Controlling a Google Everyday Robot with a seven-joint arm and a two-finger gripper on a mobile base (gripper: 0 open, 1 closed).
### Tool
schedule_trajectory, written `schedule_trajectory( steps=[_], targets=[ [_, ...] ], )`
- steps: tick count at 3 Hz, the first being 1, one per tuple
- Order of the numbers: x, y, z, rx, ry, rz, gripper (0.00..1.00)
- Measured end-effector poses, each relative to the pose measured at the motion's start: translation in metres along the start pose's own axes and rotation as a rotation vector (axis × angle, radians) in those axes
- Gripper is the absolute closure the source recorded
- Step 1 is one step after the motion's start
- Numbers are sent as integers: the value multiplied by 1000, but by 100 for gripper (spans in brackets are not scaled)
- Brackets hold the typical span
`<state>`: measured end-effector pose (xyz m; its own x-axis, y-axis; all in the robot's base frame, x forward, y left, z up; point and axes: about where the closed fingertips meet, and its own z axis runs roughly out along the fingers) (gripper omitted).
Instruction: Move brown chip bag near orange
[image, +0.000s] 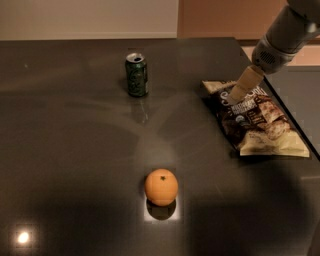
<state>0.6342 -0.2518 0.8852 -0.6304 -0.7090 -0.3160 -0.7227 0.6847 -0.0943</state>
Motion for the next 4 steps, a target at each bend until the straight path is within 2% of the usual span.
schedule_trajectory(
  steps=[2,3,4],
  targets=[
    [5,2,21,-35,38,-11,0],
    [8,3,27,-46,53,-9,19],
    [12,3,29,-54,59,-2,42]
  ],
)
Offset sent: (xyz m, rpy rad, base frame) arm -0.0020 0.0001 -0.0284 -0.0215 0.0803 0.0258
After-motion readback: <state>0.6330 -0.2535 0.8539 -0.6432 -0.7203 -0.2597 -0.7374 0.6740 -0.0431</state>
